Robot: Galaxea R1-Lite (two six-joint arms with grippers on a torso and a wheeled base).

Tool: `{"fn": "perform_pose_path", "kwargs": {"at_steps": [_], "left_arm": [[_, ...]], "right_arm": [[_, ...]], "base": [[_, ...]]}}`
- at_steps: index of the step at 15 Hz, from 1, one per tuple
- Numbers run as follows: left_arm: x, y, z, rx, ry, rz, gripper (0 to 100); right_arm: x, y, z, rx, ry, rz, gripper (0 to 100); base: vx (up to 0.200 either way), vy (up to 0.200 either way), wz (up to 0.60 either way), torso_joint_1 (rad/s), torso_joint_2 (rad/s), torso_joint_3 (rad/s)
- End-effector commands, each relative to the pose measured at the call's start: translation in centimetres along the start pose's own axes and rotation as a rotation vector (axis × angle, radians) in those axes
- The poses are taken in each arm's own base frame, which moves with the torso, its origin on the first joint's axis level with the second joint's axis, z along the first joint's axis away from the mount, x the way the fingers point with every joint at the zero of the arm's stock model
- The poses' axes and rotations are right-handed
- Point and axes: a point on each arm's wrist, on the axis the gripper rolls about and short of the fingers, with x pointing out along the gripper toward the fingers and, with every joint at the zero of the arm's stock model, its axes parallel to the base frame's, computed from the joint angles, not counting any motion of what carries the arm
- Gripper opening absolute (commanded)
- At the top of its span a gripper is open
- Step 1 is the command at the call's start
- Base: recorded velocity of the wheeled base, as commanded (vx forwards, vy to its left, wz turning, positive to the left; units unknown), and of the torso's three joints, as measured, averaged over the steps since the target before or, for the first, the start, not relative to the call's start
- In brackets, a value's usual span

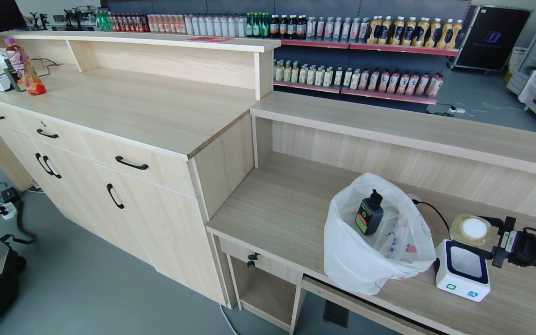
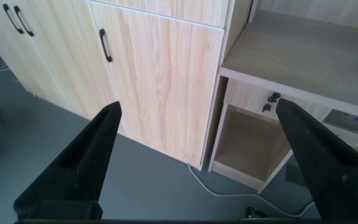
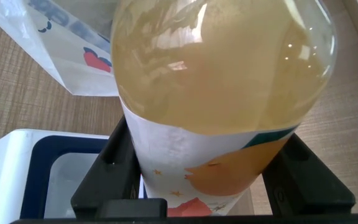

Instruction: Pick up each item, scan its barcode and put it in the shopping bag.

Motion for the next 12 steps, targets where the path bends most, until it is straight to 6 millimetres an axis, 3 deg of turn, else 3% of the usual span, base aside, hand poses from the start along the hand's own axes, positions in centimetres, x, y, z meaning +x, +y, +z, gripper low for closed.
{"fn": "perform_pose_path", "kwargs": {"at_steps": [1,4,6,7,8,9,12], "left_arm": [[0.0,0.0,0.0,0.000,0.000,0.000,100],[0.0,0.0,0.0,0.000,0.000,0.000,100],[0.0,0.0,0.0,0.000,0.000,0.000,100],[0.0,0.0,0.0,0.000,0.000,0.000,100],[0.0,0.0,0.0,0.000,0.000,0.000,100],[0.0,0.0,0.0,0.000,0.000,0.000,100],[0.0,0.0,0.0,0.000,0.000,0.000,100]], "right_arm": [[0.1,0.0,0.0,-0.001,-0.002,0.001,0],[-0.2,-1.0,0.8,0.007,-0.002,-0.009,0],[-1.1,-3.2,3.1,0.081,-0.002,-0.033,0],[-1.8,-4.7,5.2,0.153,-0.005,-0.044,0],[-3.3,-6.7,9.1,0.288,0.019,-0.066,0],[-4.3,-7.6,11.3,0.377,0.053,-0.090,0],[-6.7,-7.8,17.2,0.668,0.176,-0.186,0]], "base": [[0.000,0.000,0.00,0.000,0.00,0.000],[0.000,0.000,0.00,0.000,0.00,0.000],[0.000,0.000,0.00,0.000,0.00,0.000],[0.000,0.000,0.00,0.000,0.00,0.000],[0.000,0.000,0.00,0.000,0.00,0.000],[0.000,0.000,0.00,0.000,0.00,0.000],[0.000,0.000,0.00,0.000,0.00,0.000]]}}
